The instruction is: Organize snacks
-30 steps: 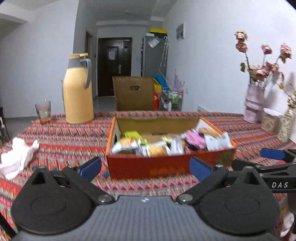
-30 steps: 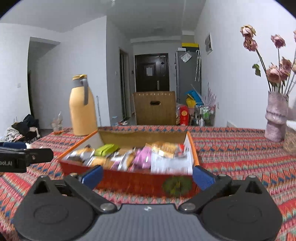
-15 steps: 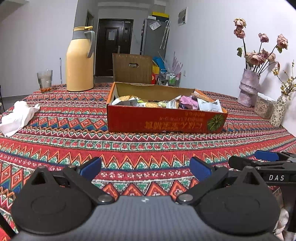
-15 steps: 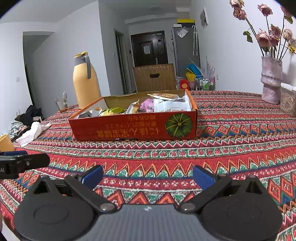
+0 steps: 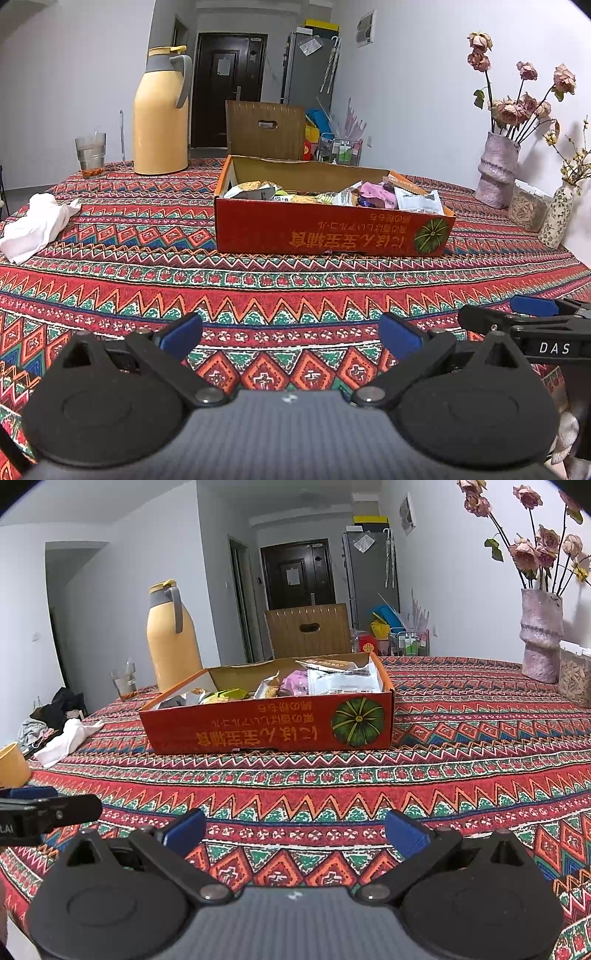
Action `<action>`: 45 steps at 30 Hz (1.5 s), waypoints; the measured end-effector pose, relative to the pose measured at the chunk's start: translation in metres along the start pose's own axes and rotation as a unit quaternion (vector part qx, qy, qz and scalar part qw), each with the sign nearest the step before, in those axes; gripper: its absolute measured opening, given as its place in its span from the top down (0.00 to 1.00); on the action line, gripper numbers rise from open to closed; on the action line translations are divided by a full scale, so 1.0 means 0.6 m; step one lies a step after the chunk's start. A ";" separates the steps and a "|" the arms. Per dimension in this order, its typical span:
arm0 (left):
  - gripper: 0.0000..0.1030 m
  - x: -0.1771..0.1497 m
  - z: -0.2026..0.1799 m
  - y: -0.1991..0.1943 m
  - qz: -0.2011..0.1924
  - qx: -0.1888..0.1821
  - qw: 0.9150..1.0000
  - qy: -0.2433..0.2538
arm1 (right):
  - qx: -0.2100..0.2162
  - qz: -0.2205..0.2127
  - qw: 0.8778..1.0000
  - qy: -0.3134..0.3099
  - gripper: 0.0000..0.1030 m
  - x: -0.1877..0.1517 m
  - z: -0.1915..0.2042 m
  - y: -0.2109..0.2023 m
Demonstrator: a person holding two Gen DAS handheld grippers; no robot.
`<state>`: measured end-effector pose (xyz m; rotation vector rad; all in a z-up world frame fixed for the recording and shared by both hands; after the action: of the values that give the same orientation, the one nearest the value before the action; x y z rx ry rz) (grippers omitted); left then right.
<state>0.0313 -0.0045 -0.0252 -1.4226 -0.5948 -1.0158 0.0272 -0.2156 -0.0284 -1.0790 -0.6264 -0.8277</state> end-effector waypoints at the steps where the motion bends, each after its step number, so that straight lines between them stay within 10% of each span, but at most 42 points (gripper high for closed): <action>1: 0.00 0.000 0.000 0.000 0.000 0.000 1.000 0.000 | 0.000 0.000 1.000 0.000 0.00 0.000 0.000 0.000; 45: 0.00 0.002 -0.004 -0.003 -0.005 -0.001 1.000 0.006 | -0.001 0.001 1.000 -0.001 0.00 0.000 -0.002 0.000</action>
<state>0.0298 -0.0070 -0.0235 -1.4150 -0.5926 -1.0338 0.0273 -0.2169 -0.0287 -1.0821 -0.6265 -0.8261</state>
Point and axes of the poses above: each gripper's, at about its wrist camera, not at the fingertips, and y roughly the way its jaws point, z to its left, x to its top, the point moved 4 cm from there along y, roughly the way its jaws point, and after that the axes turned 14 degrees about y, right-handed, at the moved point
